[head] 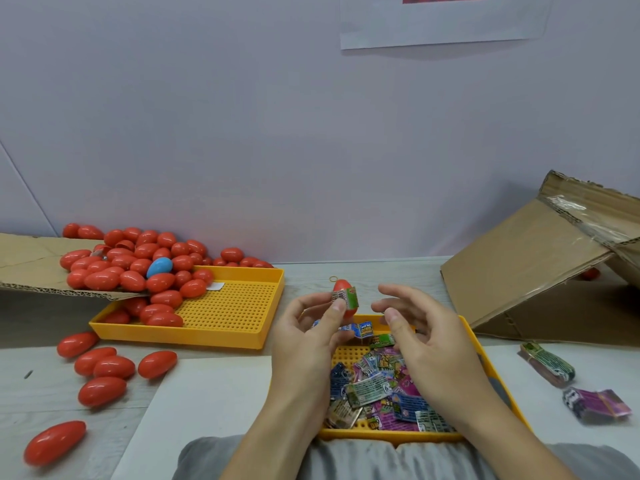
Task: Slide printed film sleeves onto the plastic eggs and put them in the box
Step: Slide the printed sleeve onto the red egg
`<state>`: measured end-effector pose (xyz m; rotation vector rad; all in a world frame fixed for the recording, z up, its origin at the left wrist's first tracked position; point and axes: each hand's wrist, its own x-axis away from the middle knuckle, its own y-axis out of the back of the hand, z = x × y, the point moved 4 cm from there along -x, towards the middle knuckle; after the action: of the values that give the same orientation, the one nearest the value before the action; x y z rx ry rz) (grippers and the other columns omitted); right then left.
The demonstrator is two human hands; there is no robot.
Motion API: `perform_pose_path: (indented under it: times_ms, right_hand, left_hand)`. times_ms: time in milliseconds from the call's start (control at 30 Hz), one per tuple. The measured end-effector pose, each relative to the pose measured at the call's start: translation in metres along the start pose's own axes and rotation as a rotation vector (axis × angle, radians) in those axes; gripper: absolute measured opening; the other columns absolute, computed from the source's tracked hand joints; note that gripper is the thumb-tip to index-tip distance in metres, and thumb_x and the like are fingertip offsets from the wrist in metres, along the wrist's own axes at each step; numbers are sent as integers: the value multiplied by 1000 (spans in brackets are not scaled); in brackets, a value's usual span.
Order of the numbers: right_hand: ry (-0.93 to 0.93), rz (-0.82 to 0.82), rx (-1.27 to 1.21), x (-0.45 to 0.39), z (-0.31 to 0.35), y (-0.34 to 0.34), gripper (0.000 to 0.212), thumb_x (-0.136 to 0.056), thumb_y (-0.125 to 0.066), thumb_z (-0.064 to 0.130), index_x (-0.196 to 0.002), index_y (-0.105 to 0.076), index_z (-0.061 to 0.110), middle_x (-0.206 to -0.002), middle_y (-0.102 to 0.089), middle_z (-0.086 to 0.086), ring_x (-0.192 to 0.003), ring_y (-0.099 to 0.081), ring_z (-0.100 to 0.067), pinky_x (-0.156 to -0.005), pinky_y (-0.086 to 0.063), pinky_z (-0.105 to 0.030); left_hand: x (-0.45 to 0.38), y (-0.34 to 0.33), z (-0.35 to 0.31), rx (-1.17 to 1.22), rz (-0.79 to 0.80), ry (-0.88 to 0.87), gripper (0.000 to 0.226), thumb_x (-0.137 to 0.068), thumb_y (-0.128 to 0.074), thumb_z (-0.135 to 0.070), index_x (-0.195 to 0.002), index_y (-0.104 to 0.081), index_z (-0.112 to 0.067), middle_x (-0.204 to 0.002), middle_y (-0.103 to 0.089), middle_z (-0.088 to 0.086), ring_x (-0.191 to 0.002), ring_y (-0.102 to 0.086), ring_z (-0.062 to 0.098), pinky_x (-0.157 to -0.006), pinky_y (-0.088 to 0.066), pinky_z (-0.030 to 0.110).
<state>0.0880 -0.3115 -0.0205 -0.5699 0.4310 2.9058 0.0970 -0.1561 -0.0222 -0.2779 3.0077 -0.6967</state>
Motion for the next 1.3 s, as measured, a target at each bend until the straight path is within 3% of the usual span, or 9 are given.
perform_pose_path:
  times_ms: [133, 233, 400, 500, 600, 900, 1067, 1167, 1300]
  right_hand:
    - [31, 10, 5, 0, 1, 1, 27, -96, -60, 20, -118, -64, 35, -103, -70, 22, -104, -64, 1, -86, -56, -24]
    - [58, 64, -27, 1, 4, -2, 30, -92, -67, 19, -114, -66, 41, -105, -70, 19, -103, -66, -3, -77, -60, -30]
    - [104, 82, 4, 2, 9, -3, 44, -83, -78, 20, -114, -63, 47, -108, -70, 20, -104, -66, -5, -70, -58, -27]
    - [120, 70, 43, 3, 10, -1, 46, -80, -80, 18, -112, -64, 47, -106, -70, 22, -104, -66, -4, -70, -57, -28]
    - [161, 66, 117, 4, 14, -3, 45, -79, -81, 18, -109, -64, 47, -103, -69, 21, -103, -65, -4, -67, -57, -28]
    - [273, 43, 228, 6, 24, -5, 42, -72, -83, 24, -105, -63, 42, -103, -63, 22, -103, -60, -6, -69, -52, -26]
    - [274, 39, 224, 6, 23, -4, 39, -74, -79, 28, -106, -63, 42, -103, -64, 23, -103, -61, -5, -70, -53, -27]
    - [221, 54, 174, 5, 18, -2, 36, -79, -78, 24, -109, -64, 40, -103, -68, 22, -103, -63, -4, -74, -56, -31]
    - [197, 62, 194, 5, 14, -2, 37, -82, -77, 21, -112, -64, 38, -103, -68, 23, -104, -63, -1, -74, -56, -24]
  left_hand:
    - [0, -3, 2, 72, 38, 82, 8, -92, -62, -4, -99, -65, -2, -97, -72, 21, -80, -70, 26, -58, -56, 28]
    - [2, -9, 5, 133, 143, 190, 18, -97, -53, -4, -106, -64, 6, -86, -70, 19, -69, -67, 23, -56, -57, 29]
    - [5, -15, 7, 81, 302, 230, 33, -95, -46, 0, -84, -77, 2, -82, -71, 23, -71, -69, 26, -62, -59, 30]
    - [6, -16, 8, 85, 328, 238, 28, -85, -53, -10, -80, -78, -1, -85, -71, 28, -74, -70, 29, -63, -60, 34]
    - [6, -17, 10, 51, 332, 234, 28, -75, -62, -25, -87, -74, -2, -86, -70, 28, -78, -69, 33, -65, -60, 38]
    - [7, -18, 11, 148, 386, 330, 55, -76, -50, -19, -112, -59, 20, -75, -59, 22, -65, -62, 28, -62, -56, 34]
    - [6, -16, 13, 164, 355, 335, 45, -83, -50, -15, -112, -60, 19, -77, -61, 25, -68, -64, 29, -61, -57, 35]
    - [1, -11, 14, 116, 286, 274, 29, -90, -55, -12, -104, -67, 11, -95, -68, 33, -84, -70, 33, -66, -60, 34]
    - [-2, -9, 13, 47, 194, 152, 17, -70, -78, -15, -82, -70, -5, -85, -70, 19, -77, -70, 26, -61, -58, 28]
